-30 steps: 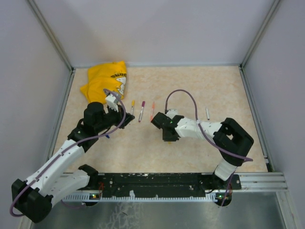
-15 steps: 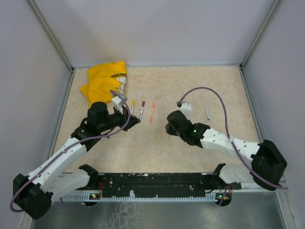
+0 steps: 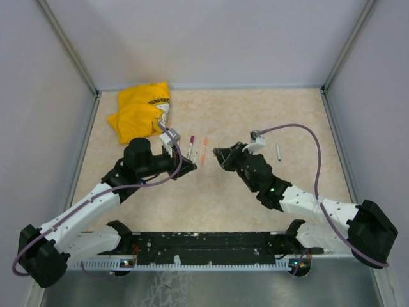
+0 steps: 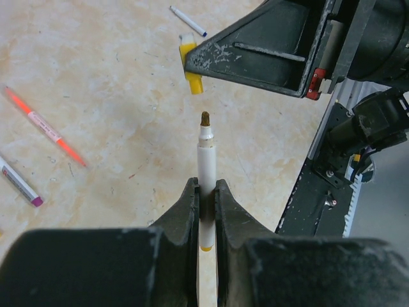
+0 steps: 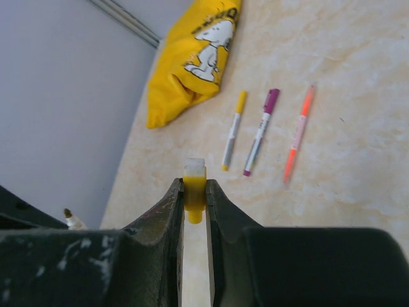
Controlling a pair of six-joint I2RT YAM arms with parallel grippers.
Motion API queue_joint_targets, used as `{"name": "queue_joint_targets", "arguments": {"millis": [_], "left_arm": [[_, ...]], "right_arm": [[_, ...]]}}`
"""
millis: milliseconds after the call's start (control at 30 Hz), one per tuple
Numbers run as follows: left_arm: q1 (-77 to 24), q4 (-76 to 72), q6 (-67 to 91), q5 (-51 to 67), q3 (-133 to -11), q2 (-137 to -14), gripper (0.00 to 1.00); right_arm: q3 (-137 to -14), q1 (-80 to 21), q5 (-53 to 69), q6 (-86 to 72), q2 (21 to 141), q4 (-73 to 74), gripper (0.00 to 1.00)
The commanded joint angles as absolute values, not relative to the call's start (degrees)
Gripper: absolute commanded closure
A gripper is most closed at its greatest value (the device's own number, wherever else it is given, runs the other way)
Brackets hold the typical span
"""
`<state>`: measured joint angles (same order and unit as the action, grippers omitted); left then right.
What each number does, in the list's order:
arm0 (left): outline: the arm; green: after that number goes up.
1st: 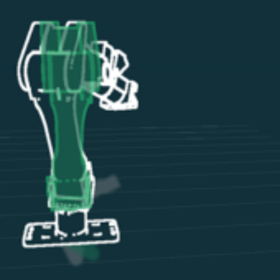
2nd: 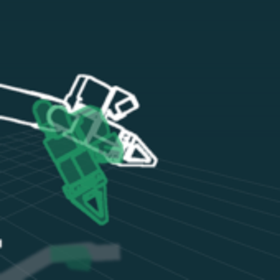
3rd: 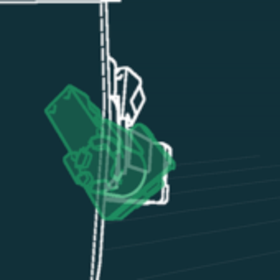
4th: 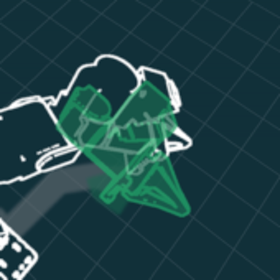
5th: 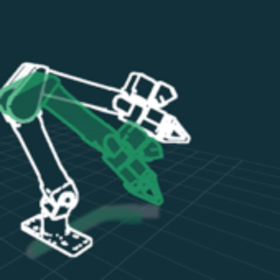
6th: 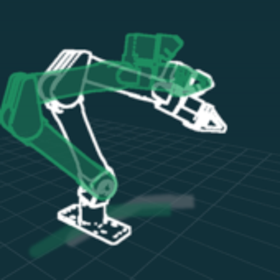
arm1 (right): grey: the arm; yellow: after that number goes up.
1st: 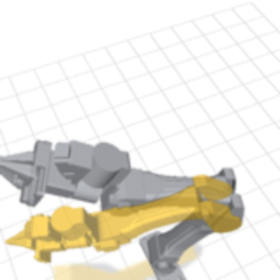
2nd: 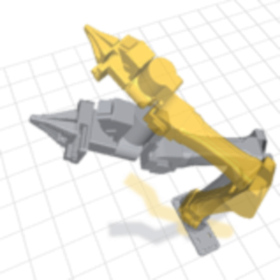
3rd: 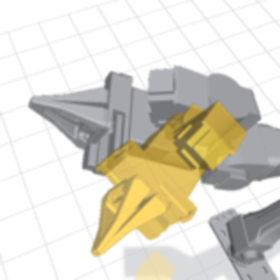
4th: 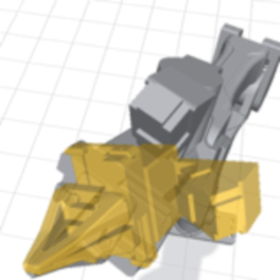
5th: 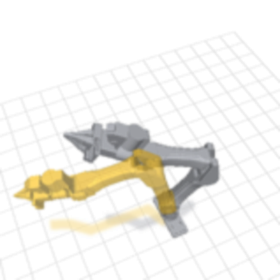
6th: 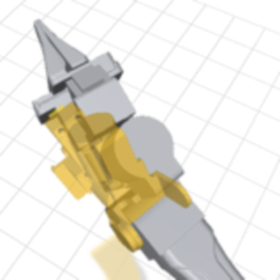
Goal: Insert the pens into the pen caps
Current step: Insert the pen cap onto the pen.
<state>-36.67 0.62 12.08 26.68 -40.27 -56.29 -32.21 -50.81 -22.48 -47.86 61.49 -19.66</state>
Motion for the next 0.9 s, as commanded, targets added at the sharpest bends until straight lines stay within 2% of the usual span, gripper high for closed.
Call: {"name": "queue_joint_targets", "arguments": {"millis": [0,133,300,867], "left_arm": [[-36.9,-2.5,10.7,29.9,-41.5,-56.0,1.0],[-36.9,-3.0,11.0,30.9,-41.3,-55.9,1.0],[-36.9,-3.4,11.0,31.7,-41.1,-56.1,1.0],[-36.9,-3.9,10.9,32.6,-41.0,-56.3,1.0]], "right_arm": [[-29.5,-50.5,-21.9,-44.5,60.9,-43.8,1.0],[-25.6,-50.4,-20.3,-44.4,63.1,-58.2,1.0],[-25.6,-50.3,-14.0,-41.5,66.1,-64.9,1.0],[-28.0,-50.2,-10.2,-41.9,70.1,-68.4,1.0]]}}
